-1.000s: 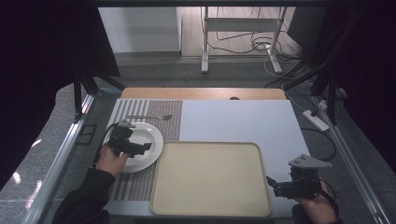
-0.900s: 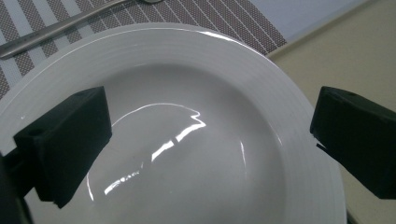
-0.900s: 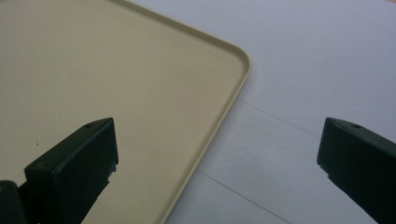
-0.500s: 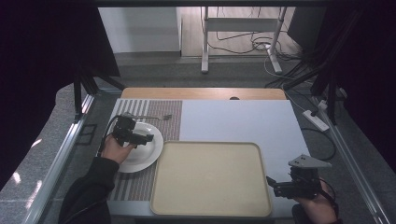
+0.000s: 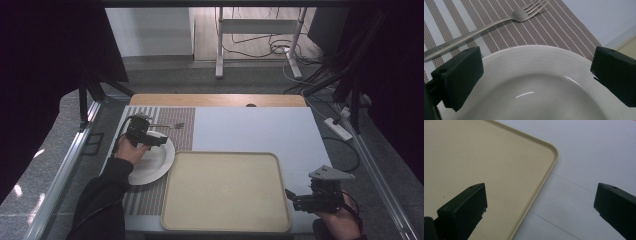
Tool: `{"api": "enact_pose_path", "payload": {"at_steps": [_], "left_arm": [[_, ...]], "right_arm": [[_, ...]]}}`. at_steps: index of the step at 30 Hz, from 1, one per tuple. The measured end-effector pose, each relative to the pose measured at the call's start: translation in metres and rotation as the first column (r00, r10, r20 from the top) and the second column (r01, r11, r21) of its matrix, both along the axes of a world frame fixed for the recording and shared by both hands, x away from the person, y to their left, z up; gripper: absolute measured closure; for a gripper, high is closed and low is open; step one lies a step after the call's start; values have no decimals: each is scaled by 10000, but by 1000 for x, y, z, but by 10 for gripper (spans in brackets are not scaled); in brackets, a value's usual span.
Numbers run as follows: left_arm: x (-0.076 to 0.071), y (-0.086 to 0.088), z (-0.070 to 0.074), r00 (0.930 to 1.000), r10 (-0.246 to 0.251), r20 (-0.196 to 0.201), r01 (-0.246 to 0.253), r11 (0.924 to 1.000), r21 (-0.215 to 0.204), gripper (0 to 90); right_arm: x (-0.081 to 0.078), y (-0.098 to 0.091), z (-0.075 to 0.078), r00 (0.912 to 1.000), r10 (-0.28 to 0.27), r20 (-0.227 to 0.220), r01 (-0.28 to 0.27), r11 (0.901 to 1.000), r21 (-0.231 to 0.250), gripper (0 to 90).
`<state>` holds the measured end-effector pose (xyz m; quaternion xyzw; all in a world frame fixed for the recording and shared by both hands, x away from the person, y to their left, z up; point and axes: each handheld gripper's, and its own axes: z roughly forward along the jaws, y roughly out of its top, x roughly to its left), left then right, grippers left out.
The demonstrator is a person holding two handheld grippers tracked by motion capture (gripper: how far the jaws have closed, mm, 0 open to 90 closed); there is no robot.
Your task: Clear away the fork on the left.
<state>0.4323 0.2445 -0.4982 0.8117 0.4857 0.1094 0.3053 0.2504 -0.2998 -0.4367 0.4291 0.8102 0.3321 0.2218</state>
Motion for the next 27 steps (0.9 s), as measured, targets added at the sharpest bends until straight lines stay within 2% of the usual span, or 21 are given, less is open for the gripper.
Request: {"api": "enact_pose_path", "payload": {"at_steps": [9,12,13,17,19,21,24,26,27], "left_arm": [[19,-1,0,10000,26,72,-27,9999,100,0],[27,-1,-1,9999,136,24,-136,9999,58,1],[33,0,-2,9998,187,-108,-187,9998,-66,3],[39,2,-3,9996,229,-135,-230,9997,-62,47],[46,3,-4,9993,311,-205,-306,9992,243,119],[47,4,-4,9992,332,-213,-325,9990,310,224],[54,7,-4,9984,343,-459,-321,9984,473,499],[56,8,-5,9979,303,-569,-280,9988,412,652],[61,8,-6,9975,398,-577,-362,9973,634,735]], "right_arm": [[0,0,0,10000,5,-22,-5,10000,38,0],[0,0,0,10000,9,-23,-9,10000,40,0],[0,0,0,10000,4,-32,-4,10000,36,0],[0,0,0,10000,14,-29,-14,10000,42,0],[0,0,0,10000,23,-52,-22,10000,48,0],[0,0,0,10000,31,-52,-30,10000,46,0],[0,0,0,10000,42,-58,-42,10000,31,0],[0,0,0,10000,36,-43,-36,10000,47,0],[0,0,0,10000,47,-55,-46,10000,52,0]]}}
